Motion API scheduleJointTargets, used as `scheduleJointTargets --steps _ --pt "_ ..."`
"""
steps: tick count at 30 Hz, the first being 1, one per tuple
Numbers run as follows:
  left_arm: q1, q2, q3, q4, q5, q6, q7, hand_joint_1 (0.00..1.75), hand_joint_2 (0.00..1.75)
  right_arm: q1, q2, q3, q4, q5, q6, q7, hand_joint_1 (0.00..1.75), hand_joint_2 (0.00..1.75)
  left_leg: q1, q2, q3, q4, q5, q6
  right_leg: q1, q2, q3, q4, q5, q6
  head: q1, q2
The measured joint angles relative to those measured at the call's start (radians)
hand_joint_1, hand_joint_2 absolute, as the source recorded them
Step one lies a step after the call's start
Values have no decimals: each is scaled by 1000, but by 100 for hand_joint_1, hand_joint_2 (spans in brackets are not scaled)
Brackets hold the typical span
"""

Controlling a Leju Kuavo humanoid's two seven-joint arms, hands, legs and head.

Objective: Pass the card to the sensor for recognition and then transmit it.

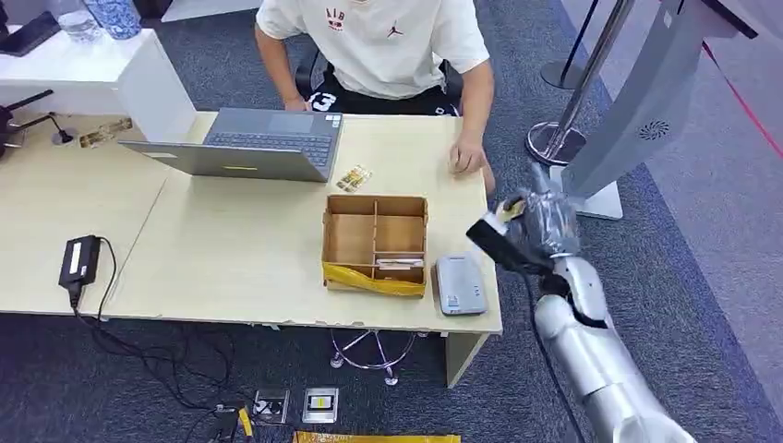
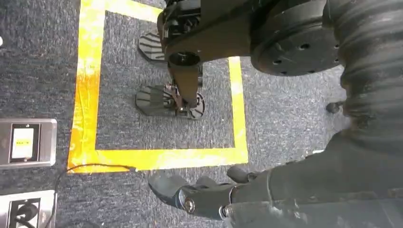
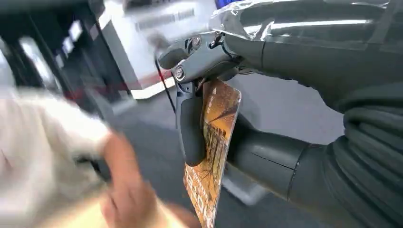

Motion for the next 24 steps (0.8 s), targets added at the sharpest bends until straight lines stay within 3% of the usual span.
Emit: scheduleJointTargets --steps 5,9,11,17,24 --pt "-5 -1 0 0 -21 -1 0 0 175 -219 -17 -77 -17 -60 -59 -160 175 175 0 2 -1 0 0 0 0 2 0 1 1 0 0 0" --pt "-20 -6 0 0 -20 -3 3 0 175 -429 -12 -89 39 -3 -24 -185 175 175 0 2 -1 0 1 -1 0 2 -1 1 1 0 0 0" --pt "-26 -9 0 0 -22 -16 10 0 175 -512 2 -88 87 45 25 -157 175 175 1 1 -2 0 1 -1 1 2 -1 1 1 0 0 0" --pt "-39 -9 0 0 -7 -47 38 0 175 -637 64 -40 258 214 284 -21 175 175 2 1 -2 0 1 -1 2 1 -1 1 1 0 0 0" --pt "-23 -9 2 0 29 -21 38 0 175 -623 89 38 389 291 384 106 175 175 2 -1 -2 0 1 -1 2 -1 -1 0 1 0 0 0"
